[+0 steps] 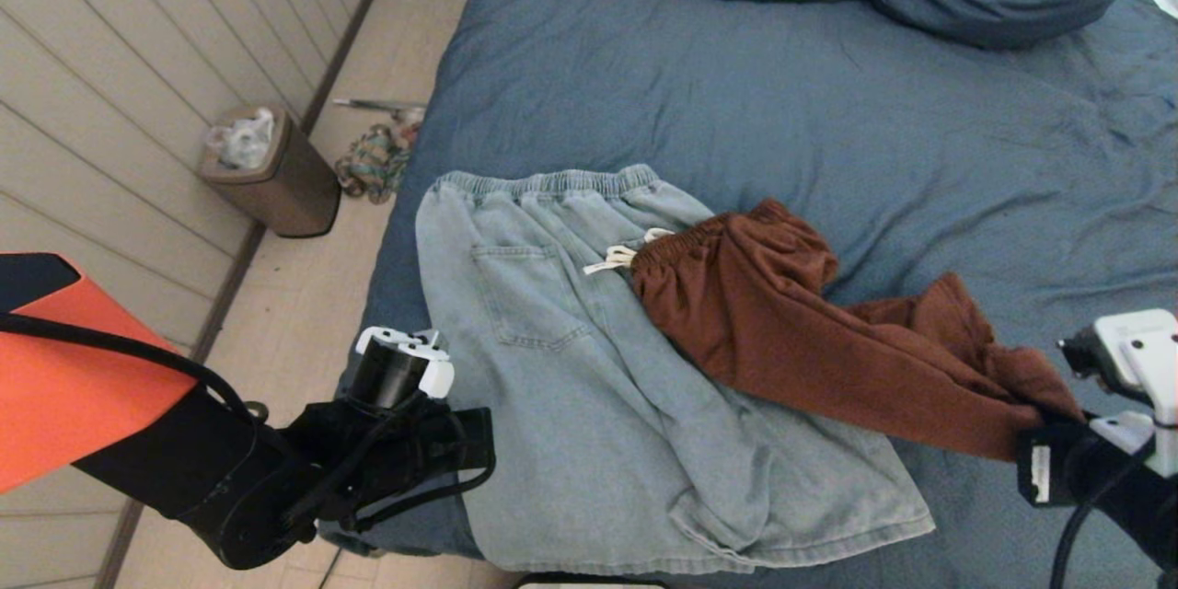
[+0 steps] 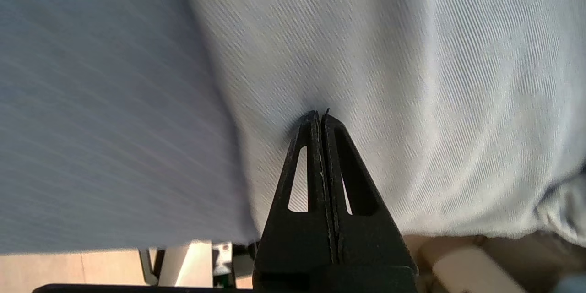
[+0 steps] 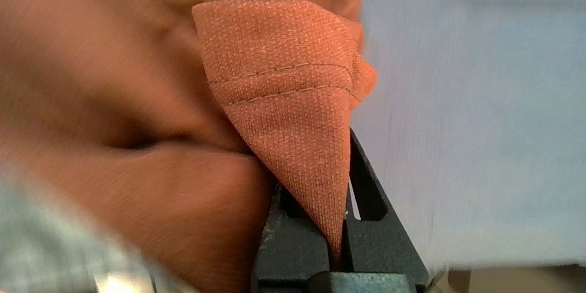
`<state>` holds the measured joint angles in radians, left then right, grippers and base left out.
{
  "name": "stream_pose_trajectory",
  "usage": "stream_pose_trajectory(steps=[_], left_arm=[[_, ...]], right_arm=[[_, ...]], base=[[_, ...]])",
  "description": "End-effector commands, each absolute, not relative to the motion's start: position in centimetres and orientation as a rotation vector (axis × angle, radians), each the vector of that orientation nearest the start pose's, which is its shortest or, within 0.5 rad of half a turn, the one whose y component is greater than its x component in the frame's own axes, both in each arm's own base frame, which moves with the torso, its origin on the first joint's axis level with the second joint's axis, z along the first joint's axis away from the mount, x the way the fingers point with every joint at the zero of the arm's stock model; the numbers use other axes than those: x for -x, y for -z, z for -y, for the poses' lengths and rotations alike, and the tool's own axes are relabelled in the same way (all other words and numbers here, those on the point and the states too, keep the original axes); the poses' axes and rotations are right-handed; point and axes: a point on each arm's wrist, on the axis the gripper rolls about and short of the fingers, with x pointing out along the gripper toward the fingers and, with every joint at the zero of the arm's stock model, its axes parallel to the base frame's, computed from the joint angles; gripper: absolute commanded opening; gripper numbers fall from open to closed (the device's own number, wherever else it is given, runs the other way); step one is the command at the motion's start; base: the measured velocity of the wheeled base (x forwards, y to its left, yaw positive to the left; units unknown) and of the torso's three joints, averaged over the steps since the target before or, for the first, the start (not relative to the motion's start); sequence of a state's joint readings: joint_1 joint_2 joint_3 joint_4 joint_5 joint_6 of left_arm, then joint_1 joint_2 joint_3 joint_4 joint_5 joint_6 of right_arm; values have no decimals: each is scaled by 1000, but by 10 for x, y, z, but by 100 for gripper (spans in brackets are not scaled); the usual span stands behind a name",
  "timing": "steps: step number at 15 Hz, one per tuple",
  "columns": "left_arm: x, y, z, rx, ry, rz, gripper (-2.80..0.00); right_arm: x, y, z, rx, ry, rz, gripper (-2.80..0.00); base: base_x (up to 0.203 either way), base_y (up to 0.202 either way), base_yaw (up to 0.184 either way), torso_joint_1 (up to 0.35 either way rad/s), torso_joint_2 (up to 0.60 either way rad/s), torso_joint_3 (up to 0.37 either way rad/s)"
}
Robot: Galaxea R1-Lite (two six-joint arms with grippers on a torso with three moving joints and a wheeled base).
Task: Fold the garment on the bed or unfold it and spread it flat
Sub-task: Unford the brown shorts
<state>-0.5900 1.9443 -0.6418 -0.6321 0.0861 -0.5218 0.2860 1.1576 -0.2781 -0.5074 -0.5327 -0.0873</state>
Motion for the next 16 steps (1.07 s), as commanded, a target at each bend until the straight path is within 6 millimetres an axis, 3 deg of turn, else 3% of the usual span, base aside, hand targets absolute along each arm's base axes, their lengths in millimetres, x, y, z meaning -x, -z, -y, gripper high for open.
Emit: stream_pose_trajectory(steps=[1, 2, 3, 7, 10, 12, 14, 16], left_arm=[[-255, -64, 175, 266, 316, -752, -280], [-256, -61, 175, 263, 315, -758, -280], [-256, -58, 176, 259, 313, -767, -280], [-257, -54, 177, 254, 308, -775, -280], [-257, -54, 177, 253, 308, -776, -280], [-256, -58, 176, 258, 312, -768, -280], [-255, -60, 176, 261, 312, -763, -280], [-254, -63, 175, 266, 318, -754, -280]], right_arm=[[-108, -132, -21, 229, 192, -367, -280], [-100, -126, -20, 223, 158, -375, -280], [-94, -121, -18, 218, 138, -377, 0], [-79, -106, -16, 223, 60, -414, 0], [-74, -107, -15, 204, 0, -406, 0], [-75, -125, -16, 172, -31, -334, 0], [-88, -156, -21, 110, -40, -277, -280], [-115, -181, -30, 23, -56, -294, -280]], base=[[0, 0, 0, 0, 0, 0], [0, 0, 0, 0, 0, 0], [0, 0, 0, 0, 0, 0], [0, 0, 0, 0, 0, 0], [0, 0, 0, 0, 0, 0], [0, 0, 0, 0, 0, 0], [0, 0, 0, 0, 0, 0], [0, 0, 0, 0, 0, 0]])
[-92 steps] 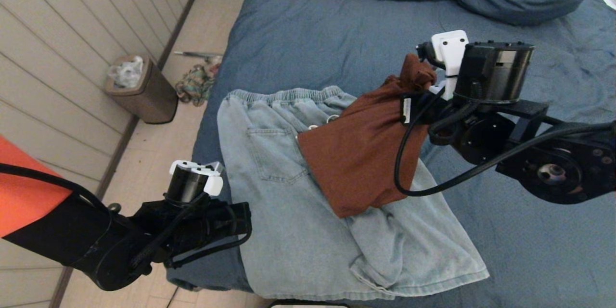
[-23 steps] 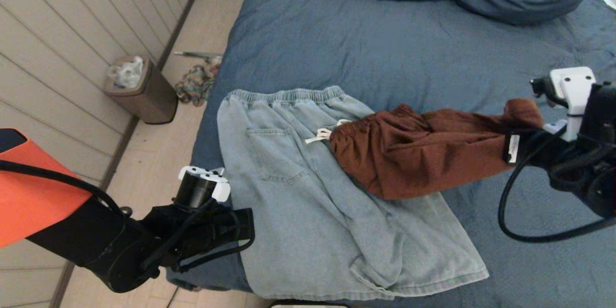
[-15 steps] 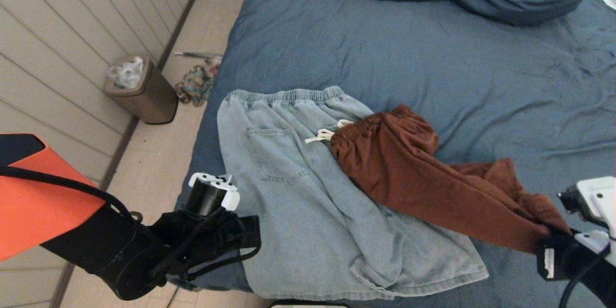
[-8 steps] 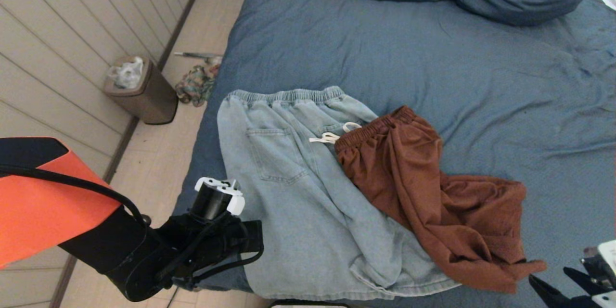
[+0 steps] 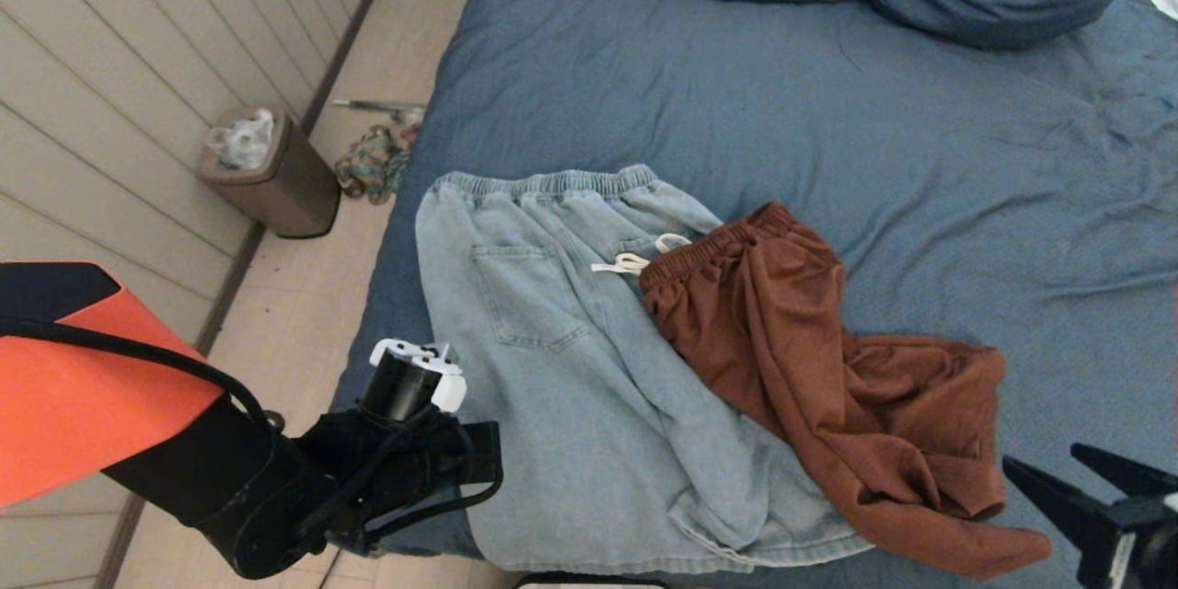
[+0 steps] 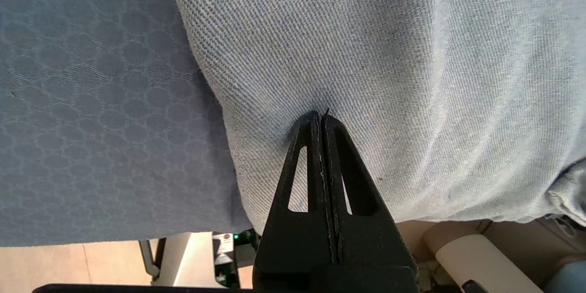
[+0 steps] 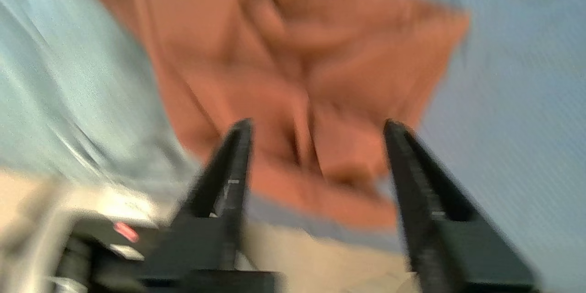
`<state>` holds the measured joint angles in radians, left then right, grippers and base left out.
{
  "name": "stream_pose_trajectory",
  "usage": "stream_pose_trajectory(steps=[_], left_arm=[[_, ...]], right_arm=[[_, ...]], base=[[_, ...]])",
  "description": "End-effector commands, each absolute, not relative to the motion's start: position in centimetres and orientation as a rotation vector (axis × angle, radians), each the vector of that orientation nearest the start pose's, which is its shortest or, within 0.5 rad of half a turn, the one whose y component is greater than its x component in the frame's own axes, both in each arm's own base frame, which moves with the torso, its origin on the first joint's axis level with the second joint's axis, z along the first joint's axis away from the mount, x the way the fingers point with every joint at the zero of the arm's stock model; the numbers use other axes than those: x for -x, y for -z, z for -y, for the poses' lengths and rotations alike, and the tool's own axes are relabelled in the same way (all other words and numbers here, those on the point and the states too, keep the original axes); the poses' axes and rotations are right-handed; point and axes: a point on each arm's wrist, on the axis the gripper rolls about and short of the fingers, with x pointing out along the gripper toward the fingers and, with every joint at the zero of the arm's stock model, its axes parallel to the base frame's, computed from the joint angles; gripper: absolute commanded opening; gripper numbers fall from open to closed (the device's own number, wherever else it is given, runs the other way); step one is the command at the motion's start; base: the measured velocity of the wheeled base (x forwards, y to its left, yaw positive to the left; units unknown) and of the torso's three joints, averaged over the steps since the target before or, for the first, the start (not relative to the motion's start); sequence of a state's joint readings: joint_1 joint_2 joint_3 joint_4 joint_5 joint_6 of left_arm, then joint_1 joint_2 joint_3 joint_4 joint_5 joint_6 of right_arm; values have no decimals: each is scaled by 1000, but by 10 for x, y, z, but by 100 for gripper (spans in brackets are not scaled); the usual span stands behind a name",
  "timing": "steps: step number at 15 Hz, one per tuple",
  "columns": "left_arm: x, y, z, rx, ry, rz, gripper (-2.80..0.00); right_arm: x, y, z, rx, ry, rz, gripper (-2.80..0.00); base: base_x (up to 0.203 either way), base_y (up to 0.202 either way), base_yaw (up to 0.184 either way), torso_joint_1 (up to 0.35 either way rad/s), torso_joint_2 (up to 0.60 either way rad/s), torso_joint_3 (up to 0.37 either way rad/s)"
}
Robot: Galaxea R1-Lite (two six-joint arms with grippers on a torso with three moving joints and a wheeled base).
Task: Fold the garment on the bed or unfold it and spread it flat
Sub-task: Unford the brown shorts
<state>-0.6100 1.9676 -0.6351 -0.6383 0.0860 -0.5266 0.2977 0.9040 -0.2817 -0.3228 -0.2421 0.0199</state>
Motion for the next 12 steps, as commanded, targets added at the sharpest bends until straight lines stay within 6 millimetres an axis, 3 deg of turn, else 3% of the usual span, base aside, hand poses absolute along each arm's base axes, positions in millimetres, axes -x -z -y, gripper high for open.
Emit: stream_pose_trajectory(steps=[1, 4, 7, 9, 12], left_arm=[[-252, -67, 175, 270, 323, -746, -280], [-249, -76, 175, 279, 338, -726, -280], [-252, -91, 178, 291, 358, -678, -280], [-260, -107, 186, 292, 373, -651, -280], [-268, -140, 214, 274, 430, -647, -280]], right_arm=[[-135, -189, -36, -35, -66, -326, -280], [-190, -198, -56, -182, -76, -403, -280], [-222, -183, -65, -354, -48, -500, -280], [-228, -180, -46, -395, 11, -506, -280], [-229, -186, -8, -483, 57, -476, -280]], base=[[0, 0, 0, 0, 0, 0], [0, 0, 0, 0, 0, 0], [0, 0, 0, 0, 0, 0], [0, 0, 0, 0, 0, 0], [0, 0, 0, 0, 0, 0]])
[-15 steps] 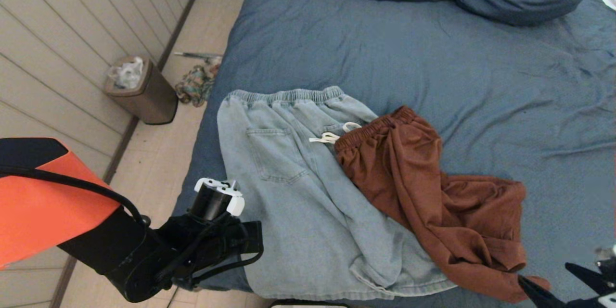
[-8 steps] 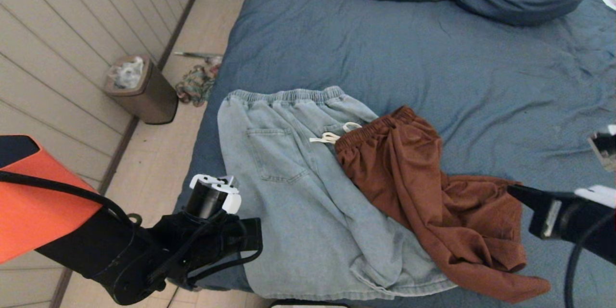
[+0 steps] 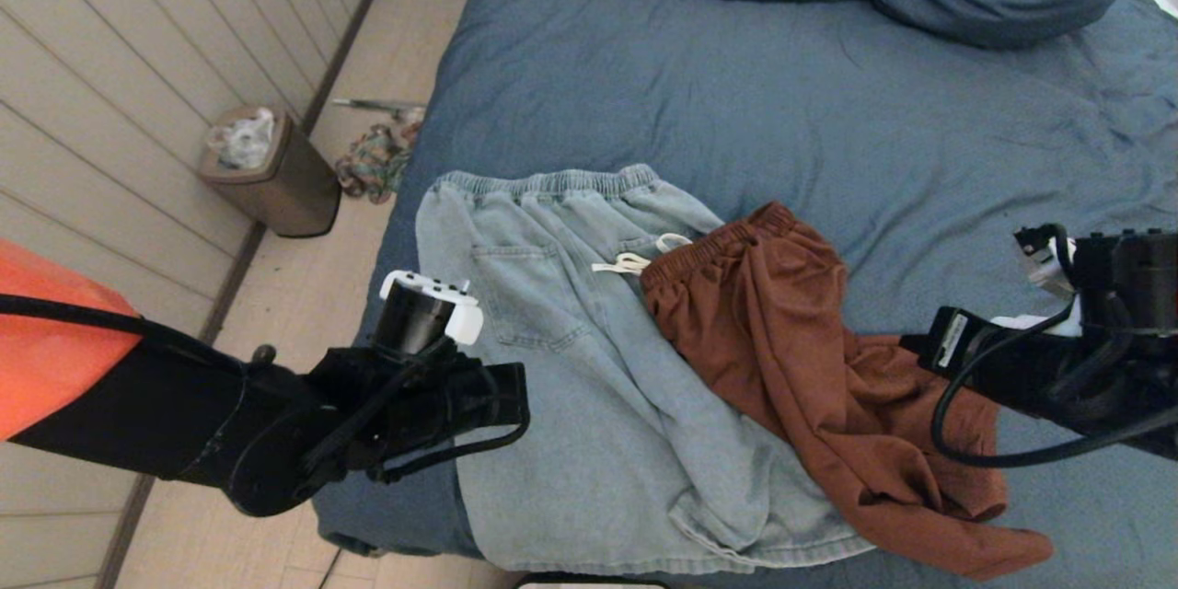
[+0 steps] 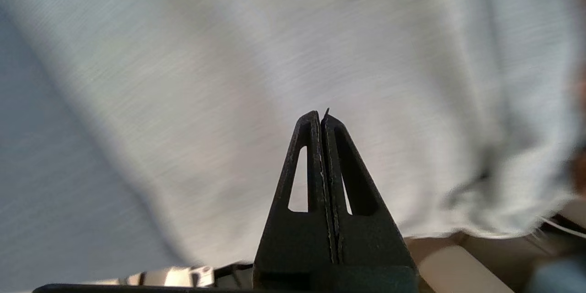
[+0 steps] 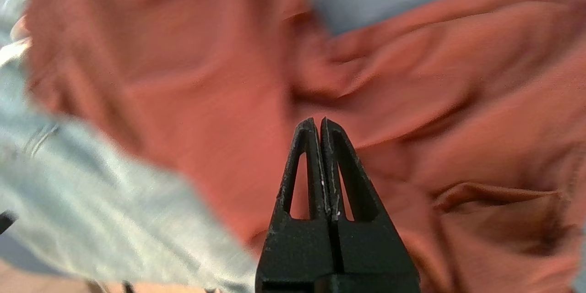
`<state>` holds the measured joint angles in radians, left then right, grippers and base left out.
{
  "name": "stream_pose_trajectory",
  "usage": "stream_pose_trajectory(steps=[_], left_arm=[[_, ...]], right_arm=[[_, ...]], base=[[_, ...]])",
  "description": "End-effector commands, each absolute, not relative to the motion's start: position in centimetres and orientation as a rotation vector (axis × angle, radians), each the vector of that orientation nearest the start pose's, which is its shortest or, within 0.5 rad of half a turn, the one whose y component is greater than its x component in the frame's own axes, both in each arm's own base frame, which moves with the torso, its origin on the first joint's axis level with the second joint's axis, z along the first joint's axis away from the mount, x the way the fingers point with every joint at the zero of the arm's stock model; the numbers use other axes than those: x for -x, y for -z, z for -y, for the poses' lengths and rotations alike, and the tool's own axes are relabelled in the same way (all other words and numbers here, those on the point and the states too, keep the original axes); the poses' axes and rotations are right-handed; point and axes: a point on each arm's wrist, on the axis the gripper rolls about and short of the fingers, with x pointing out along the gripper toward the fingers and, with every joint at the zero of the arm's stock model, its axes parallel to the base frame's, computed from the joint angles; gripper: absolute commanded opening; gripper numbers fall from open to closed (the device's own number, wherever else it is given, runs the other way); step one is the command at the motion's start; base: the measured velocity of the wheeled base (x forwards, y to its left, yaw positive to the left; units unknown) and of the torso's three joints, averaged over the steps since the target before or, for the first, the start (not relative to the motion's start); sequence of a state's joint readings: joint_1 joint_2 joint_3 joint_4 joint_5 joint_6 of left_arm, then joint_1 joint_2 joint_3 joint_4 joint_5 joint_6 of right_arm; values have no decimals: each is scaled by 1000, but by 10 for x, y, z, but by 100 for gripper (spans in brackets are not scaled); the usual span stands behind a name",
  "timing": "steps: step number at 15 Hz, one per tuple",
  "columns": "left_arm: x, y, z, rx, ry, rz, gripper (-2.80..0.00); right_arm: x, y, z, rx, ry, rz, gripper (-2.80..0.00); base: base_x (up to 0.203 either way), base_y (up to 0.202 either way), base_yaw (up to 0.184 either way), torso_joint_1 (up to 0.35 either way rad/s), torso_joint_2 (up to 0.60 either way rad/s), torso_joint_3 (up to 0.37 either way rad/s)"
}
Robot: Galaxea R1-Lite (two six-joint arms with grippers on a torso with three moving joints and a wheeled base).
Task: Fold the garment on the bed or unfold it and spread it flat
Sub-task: Unford the brown shorts
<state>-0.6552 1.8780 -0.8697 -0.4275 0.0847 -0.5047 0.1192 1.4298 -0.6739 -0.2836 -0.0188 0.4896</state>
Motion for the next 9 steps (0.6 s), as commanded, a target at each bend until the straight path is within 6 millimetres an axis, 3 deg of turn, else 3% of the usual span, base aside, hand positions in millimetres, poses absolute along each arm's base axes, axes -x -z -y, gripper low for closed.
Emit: stream_pose_trajectory(steps=[1, 3, 5, 9], left_arm=[[-268, -152, 228, 270, 464, -635, -280], [-269, -178, 256, 271, 527, -602, -280], [-274, -199, 288, 269, 557, -562, -280], [-289, -222, 342, 260, 546, -486, -280]], right_arm=[[-223, -195, 4, -523, 33, -441, -280], [-218, -205, 20, -600, 15, -399, -280], [-231, -195, 23, -606, 26, -428, -280], [-253, -178, 40, -616, 77, -405, -280]], base=[[0, 0, 0, 0, 0, 0], [0, 0, 0, 0, 0, 0], [0, 0, 0, 0, 0, 0], [0, 0, 0, 0, 0, 0]])
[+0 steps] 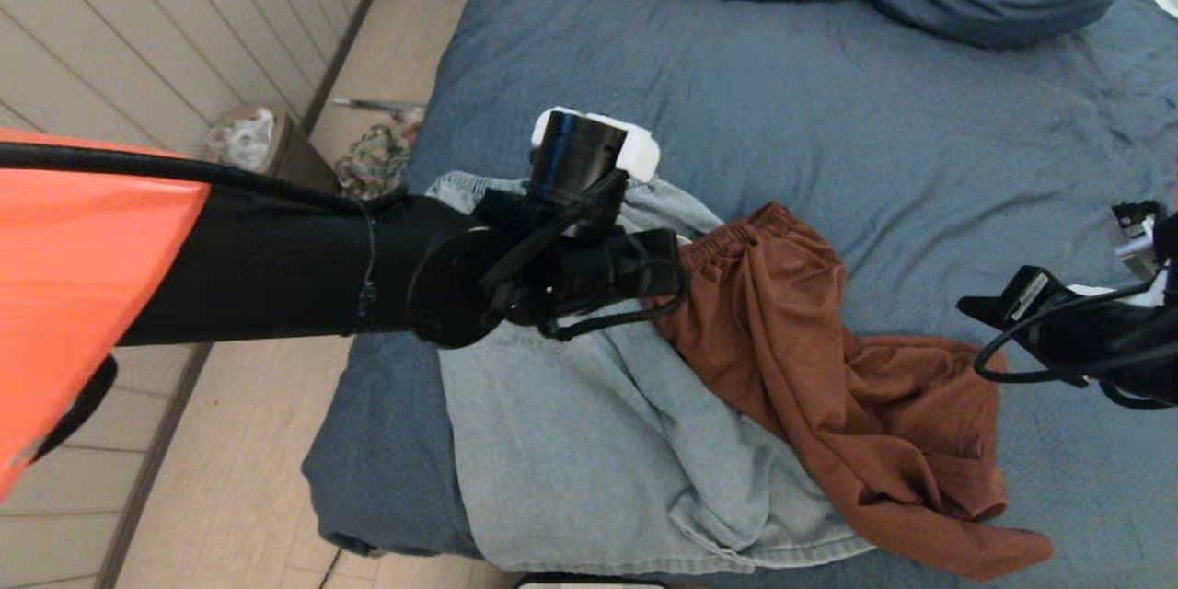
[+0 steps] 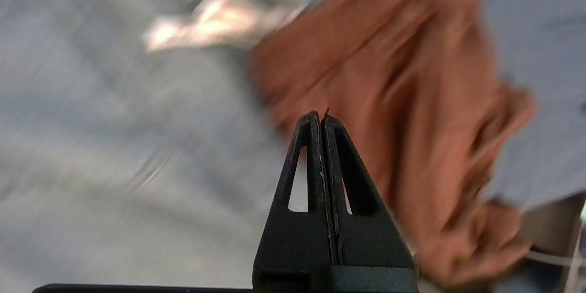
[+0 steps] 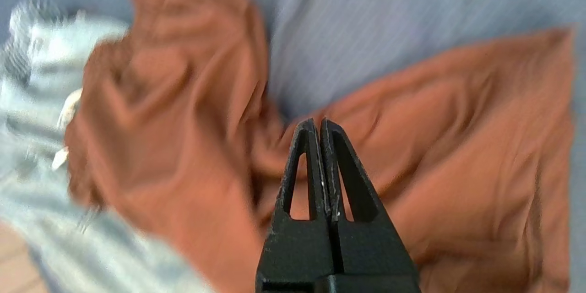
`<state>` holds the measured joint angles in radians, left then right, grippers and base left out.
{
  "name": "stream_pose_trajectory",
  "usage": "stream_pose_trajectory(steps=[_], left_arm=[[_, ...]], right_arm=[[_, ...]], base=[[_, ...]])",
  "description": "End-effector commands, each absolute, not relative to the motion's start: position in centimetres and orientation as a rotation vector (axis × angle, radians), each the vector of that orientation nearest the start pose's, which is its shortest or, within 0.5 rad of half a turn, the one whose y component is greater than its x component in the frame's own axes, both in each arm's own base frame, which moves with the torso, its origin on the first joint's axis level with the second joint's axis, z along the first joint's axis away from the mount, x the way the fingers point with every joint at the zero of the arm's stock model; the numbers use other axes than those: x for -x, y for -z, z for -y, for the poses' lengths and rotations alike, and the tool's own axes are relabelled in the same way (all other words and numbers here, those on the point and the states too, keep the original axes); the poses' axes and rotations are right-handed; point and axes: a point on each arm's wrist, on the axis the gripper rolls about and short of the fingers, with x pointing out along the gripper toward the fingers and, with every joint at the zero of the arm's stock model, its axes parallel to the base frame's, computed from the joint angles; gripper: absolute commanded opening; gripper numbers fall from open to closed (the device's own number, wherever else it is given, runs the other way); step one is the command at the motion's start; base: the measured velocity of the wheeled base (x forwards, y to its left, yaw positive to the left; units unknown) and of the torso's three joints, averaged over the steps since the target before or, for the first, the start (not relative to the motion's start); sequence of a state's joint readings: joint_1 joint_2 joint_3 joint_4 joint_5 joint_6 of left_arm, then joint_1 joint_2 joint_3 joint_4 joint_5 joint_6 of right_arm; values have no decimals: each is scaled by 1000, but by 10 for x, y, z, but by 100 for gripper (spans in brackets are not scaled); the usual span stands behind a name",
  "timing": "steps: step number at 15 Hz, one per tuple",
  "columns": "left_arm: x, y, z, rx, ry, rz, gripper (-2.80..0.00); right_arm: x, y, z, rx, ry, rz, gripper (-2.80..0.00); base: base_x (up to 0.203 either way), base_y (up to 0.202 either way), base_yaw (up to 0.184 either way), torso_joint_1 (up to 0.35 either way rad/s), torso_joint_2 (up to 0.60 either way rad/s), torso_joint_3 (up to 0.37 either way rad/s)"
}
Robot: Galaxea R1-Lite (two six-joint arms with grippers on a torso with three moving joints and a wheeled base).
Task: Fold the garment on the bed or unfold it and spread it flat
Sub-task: Unford the brown shorts
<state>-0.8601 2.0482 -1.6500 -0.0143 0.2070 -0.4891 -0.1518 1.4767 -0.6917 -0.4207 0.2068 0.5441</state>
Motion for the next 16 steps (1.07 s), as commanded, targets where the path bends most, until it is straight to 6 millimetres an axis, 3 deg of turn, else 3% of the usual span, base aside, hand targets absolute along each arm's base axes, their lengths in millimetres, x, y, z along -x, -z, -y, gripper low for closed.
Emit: stream_pose_trajectory(steps=[1, 4, 5, 6, 9, 16], left_arm=[[-291, -221, 352, 250, 534, -482, -280], [-276, -215, 376, 182, 547, -481, -280], [-270, -217, 381, 180, 566, -473, -86], [-264, -216, 386, 162, 589, -467, 0], [-251, -200, 411, 135, 617, -423, 0], [-237, -156, 444, 28, 635, -396, 0]], right_arm=[[-257, -172, 41, -617, 86, -423, -280], [-271, -151, 45, -627, 109, -484, -280], [-277, -146, 47, -627, 112, -480, -280], [-282, -143, 48, -628, 112, -465, -280], [-286, -136, 55, -631, 134, -442, -280], [-284, -135, 54, -623, 127, -446, -280]], base=[[0, 0, 0, 0, 0, 0], [0, 0, 0, 0, 0, 0], [0, 0, 0, 0, 0, 0], [0, 0, 0, 0, 0, 0], [0, 0, 0, 0, 0, 0], [0, 0, 0, 0, 0, 0]])
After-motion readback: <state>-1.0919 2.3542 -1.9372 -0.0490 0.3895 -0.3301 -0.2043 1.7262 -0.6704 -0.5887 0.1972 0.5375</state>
